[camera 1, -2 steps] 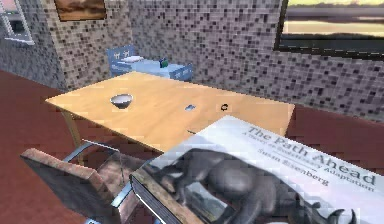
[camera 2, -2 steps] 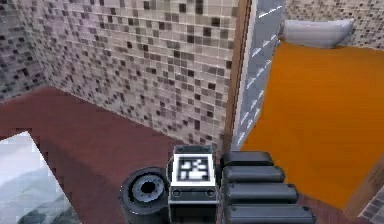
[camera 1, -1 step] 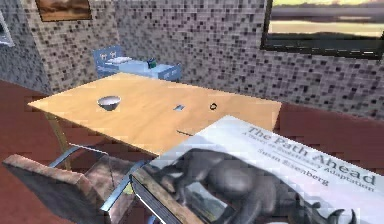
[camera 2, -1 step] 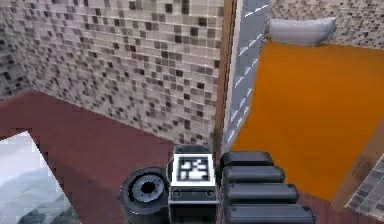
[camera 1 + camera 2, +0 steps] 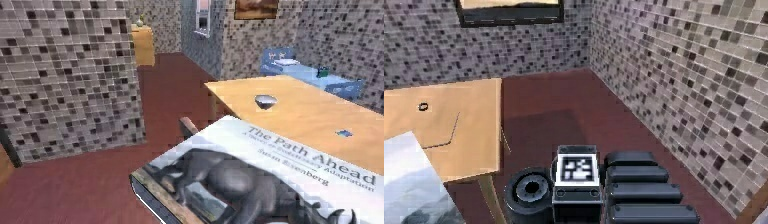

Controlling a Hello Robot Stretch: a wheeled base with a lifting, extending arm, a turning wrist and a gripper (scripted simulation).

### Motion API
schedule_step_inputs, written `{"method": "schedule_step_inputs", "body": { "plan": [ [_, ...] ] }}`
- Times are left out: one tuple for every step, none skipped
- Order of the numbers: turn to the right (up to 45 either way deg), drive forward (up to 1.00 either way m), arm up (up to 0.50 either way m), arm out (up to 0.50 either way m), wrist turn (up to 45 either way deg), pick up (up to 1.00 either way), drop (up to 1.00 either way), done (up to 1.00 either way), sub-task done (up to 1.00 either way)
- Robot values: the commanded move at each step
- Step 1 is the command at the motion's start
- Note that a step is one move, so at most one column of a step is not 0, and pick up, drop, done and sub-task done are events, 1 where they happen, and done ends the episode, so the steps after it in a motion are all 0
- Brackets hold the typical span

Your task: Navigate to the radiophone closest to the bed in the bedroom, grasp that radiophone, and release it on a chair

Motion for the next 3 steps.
{"method": "schedule_step_inputs", "body": {
  "plan": [
    [-39.0,0.0,0.0,0.0,0.0,0.0,0.0,0.0,0.0],
    [45.0,0.0,0.0,0.0,0.0,0.0,0.0,0.0,0.0],
    [36.0,0.0,0.0,0.0,0.0,0.0,0.0,0.0,0.0]
  ]
}}
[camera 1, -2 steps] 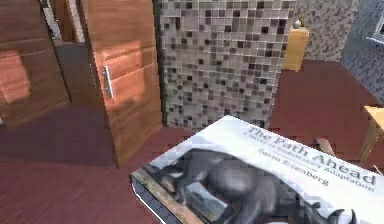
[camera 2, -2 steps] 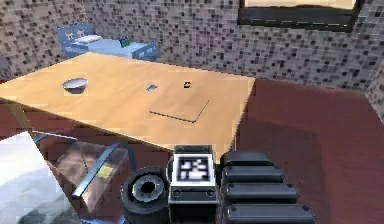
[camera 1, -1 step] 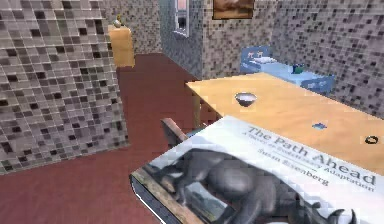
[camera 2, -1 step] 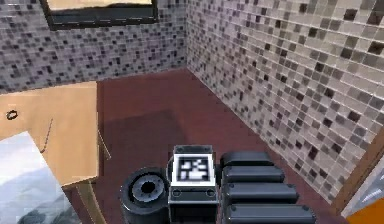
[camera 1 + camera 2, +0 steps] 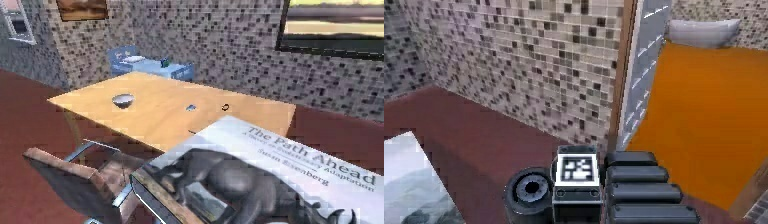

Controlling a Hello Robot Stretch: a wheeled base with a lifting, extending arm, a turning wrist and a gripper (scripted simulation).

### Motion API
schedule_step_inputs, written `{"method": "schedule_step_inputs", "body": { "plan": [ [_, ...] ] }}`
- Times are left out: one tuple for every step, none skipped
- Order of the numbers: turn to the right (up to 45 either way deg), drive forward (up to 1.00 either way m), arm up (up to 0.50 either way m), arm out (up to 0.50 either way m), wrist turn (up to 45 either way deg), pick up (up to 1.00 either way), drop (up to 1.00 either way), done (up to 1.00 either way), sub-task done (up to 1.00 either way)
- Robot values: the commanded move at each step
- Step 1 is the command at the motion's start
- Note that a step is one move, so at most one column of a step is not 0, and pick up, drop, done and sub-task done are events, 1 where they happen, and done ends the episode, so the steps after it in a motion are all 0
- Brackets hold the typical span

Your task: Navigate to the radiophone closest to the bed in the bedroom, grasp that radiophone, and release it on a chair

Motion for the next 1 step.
{"method": "schedule_step_inputs", "body": {
  "plan": [
    [-33.0,0.0,0.0,0.0,0.0,0.0,0.0,0.0,0.0]
  ]
}}
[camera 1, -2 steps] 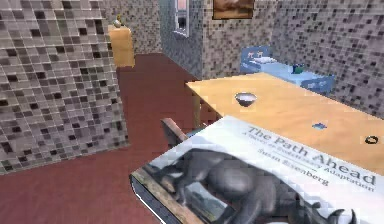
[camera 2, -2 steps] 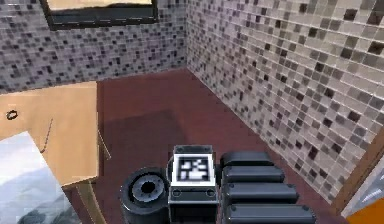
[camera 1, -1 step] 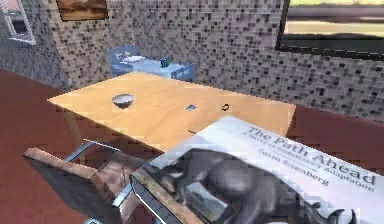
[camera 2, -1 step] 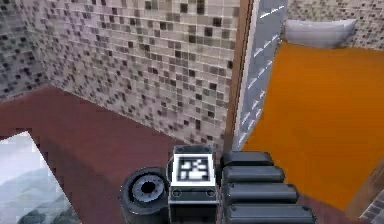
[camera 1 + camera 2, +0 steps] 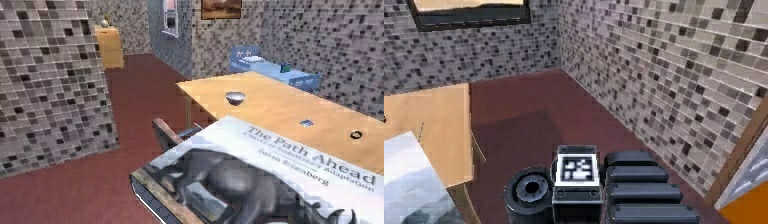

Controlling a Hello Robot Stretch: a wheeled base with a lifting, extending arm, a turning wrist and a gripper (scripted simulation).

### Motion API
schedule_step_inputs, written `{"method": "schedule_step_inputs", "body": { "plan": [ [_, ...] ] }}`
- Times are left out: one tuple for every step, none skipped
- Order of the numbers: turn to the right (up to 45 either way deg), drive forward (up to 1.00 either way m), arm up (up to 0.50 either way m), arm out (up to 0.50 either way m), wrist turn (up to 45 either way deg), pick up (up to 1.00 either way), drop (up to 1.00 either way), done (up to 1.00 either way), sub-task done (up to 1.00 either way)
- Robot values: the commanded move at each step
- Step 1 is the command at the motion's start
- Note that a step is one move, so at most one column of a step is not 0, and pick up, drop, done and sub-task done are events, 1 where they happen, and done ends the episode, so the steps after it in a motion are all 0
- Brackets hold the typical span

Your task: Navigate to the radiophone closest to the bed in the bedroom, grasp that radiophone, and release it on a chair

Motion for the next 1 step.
{"method": "schedule_step_inputs", "body": {
  "plan": [
    [0.0,0.35,0.0,0.0,0.0,0.0,0.0,0.0,0.0]
  ]
}}
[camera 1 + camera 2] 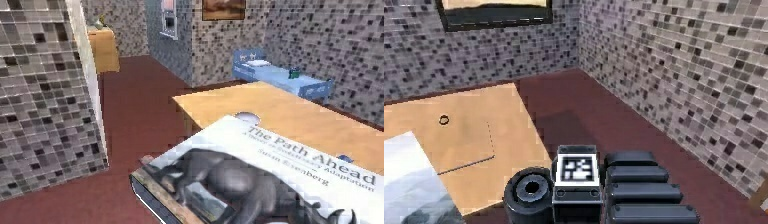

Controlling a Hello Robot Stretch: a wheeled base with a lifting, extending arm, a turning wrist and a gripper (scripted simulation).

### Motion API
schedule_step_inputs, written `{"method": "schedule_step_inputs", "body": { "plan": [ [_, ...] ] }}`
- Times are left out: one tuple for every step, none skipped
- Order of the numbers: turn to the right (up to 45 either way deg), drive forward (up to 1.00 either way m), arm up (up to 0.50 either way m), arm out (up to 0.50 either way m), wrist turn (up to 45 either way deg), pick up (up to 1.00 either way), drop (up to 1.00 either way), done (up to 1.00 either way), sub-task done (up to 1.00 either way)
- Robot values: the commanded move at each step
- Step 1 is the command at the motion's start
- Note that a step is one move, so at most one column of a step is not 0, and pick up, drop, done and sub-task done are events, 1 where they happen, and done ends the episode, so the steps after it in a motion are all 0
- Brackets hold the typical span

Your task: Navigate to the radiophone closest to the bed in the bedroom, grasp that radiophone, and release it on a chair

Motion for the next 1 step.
{"method": "schedule_step_inputs", "body": {
  "plan": [
    [-3.0,0.0,0.0,0.0,0.0,0.0,0.0,0.0,0.0]
  ]
}}
